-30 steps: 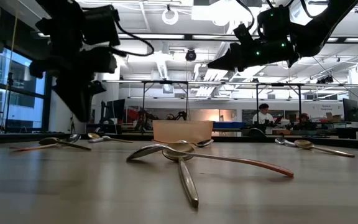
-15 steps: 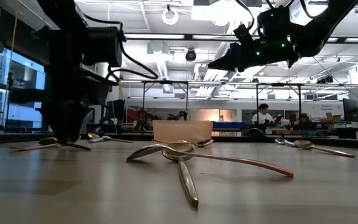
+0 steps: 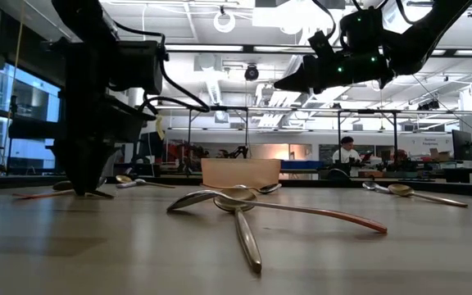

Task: Sort silverware by color (type)
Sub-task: Put the gold spoon into the green bin

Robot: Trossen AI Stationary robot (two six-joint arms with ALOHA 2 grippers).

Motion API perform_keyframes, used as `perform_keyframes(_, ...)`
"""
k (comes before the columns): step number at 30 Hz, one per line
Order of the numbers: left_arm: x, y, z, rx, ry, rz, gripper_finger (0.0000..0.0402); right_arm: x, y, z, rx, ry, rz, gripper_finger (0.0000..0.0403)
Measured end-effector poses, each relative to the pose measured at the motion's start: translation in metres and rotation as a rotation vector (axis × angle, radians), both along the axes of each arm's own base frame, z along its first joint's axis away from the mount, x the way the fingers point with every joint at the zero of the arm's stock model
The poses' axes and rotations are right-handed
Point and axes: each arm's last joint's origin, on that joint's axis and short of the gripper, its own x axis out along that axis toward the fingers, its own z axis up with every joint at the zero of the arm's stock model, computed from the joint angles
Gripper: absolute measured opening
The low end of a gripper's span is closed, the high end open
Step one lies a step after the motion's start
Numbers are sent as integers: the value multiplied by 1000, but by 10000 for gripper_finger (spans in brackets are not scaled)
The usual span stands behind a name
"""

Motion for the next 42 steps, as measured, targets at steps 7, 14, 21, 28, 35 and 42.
perform_keyframes(7, -1, -1, 0, -12, 9, -37, 26, 0, 0, 0, 11, -4, -1, 0)
perform_keyframes(14, 1, -5, 3, 39, 34, -98, 7, 0, 0, 0, 25, -9, 0, 0)
perform_keyframes(21, 19, -14, 30, 70, 12, -116, 7, 0, 0, 0, 25, -9, 0, 0)
perform_keyframes(28, 24, -39, 66, 72, 83, -203, 7, 0, 0, 0, 21, -7, 0, 0)
perform_keyframes(35, 10, -98, 97, 82, 158, -434, 6, 0, 0, -1, 20, 2, 0, 0)
perform_keyframes(42, -13, -166, 121, 25, 66, -505, 6, 0, 0, -1, 16, 5, 0, 0)
